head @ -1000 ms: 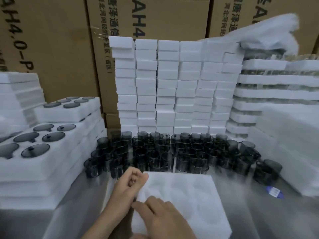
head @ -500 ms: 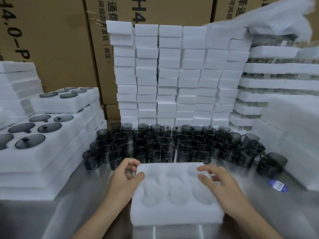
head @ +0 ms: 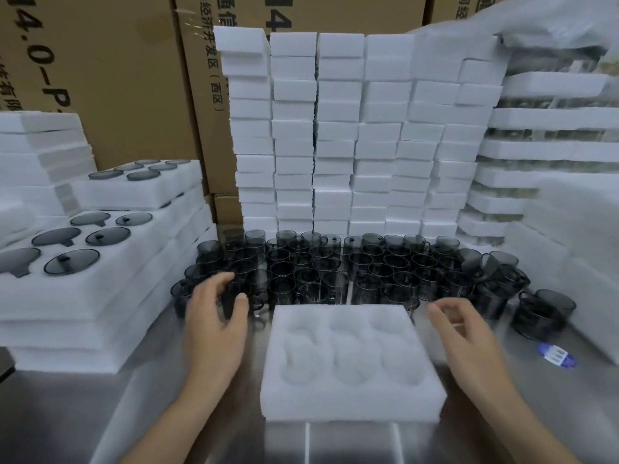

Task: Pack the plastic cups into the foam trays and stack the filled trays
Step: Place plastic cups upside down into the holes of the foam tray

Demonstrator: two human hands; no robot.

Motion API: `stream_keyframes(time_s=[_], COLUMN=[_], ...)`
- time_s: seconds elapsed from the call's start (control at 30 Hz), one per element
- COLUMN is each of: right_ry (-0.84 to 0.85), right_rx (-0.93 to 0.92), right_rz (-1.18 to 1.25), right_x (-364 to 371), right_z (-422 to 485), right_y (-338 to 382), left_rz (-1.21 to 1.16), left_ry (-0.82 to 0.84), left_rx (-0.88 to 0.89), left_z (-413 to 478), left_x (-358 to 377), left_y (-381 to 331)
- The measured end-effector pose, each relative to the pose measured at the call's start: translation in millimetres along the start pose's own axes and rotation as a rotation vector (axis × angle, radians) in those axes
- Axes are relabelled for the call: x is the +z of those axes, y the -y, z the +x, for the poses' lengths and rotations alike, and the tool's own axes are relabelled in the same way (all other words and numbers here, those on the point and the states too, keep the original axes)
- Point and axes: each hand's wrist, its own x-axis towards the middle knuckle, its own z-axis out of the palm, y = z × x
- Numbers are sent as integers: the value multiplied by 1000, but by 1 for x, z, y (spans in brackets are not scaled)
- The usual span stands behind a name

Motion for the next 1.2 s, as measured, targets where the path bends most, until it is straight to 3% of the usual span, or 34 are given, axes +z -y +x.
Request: stream_keyframes(time_s=[0.07,0.17,0.3,0.5,0.57,0.67,0.8,0.9,0.97,1.2], right_ry=[-12,99,119,134,108,-49,-94,63,137,151], right_rx=[-21,54,30,21,4,-79,-333,-560,-617,-721], right_rz=[-278,-574,-625,-673,-604,-278,25,17,-2,-42], right_x=[-6,-8,-6,-6,-6,-5,1,13,23,26], right_z=[8,13,13,11,11,8,-13,-38,-48,-53], right_y=[-17,-32,-32,-29,-26,-11,36,61,65,61], left_rz=[210,241,341,316,203,36,-129,-183,-168,-230], left_ry=[103,283,319,199,141,55,99,158,160,177], left_rx=[27,-56,-29,71,174,306,364,510,571,512], left_z=[5,4,5,3,2,-5,-28,-46,-51,-55], left_x=[-9,-9,-4,-4,-8,-9,-6,-3,-3,-6], left_y=[13,23,31,26,13,-12,-47,-63,-70,-76])
